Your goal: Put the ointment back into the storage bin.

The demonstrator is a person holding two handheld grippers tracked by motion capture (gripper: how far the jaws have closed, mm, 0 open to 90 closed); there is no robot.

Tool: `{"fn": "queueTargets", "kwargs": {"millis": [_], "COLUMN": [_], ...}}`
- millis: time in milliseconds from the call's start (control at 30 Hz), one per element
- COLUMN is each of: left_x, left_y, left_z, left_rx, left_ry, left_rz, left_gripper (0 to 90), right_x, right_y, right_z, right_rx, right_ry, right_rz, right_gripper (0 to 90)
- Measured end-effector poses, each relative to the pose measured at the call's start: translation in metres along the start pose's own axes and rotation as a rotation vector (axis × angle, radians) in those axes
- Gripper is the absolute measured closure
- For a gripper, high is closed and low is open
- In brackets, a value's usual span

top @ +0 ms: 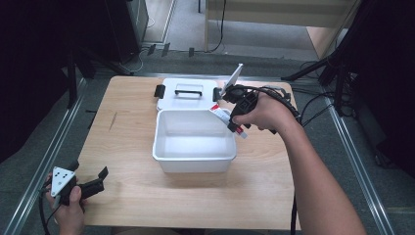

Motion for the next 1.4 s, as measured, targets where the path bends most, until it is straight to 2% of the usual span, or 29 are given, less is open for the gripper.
{"fn": "queueTargets", "kwargs": {"millis": [200, 233, 267, 300, 400, 467, 600, 833, 1400], "left_x": [0.0, 0.0, 0.0, 0.0, 0.0, 0.0, 0.0, 0.0, 0.001], "left_y": [0.0, 0.0, 0.0, 0.0, 0.0, 0.0, 0.0, 0.0, 0.0], "left_z": [0.0, 0.0, 0.0, 0.0, 0.0, 0.0, 0.0, 0.0, 0.0], "left_rx": [-0.002, -0.002, -0.002, -0.001, -0.002, -0.001, 0.0, -0.001, 0.001], "left_ry": [0.0, -0.001, 0.0, 0.001, 0.0, 0.001, 0.002, 0.002, 0.004], "left_rz": [0.001, 0.001, 0.001, 0.002, 0.002, 0.003, 0.003, 0.005, 0.005], "left_gripper": [0.0, 0.0, 0.0, 0.0, 0.0, 0.0, 0.0, 0.0, 0.0], "right_x": [-0.01, -0.013, -0.013, -0.014, -0.015, -0.016, -0.016, -0.015, -0.009], "right_y": [-0.01, -0.013, -0.013, -0.015, -0.02, -0.024, -0.033, -0.044, -0.073], "right_z": [-0.008, -0.011, -0.011, -0.012, -0.014, -0.016, -0.017, -0.02, -0.018], "right_rx": [-0.003, -0.002, -0.002, -0.004, -0.026, -0.037, -0.064, -0.071, -0.11], "right_ry": [0.15, 0.197, 0.197, 0.216, 0.305, 0.343, 0.375, 0.417, 0.432], "right_rz": [-0.016, -0.017, -0.017, -0.014, 0.025, 0.042, 0.04, 0.025, -0.002], "right_gripper": [72.7, 72.8, 72.8, 72.7, 72.7, 72.7, 72.7, 72.6, 72.6]}}
Point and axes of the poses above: each handheld gripper's, and its own axes: y roughly backward along the jaws, z roughly out of its underside, x roughly to its right, the point moved 7 cm from there along -y, roughly forward along the jaws, and after that the axes turned 13 degrees about -z, right-handed, at the moved point
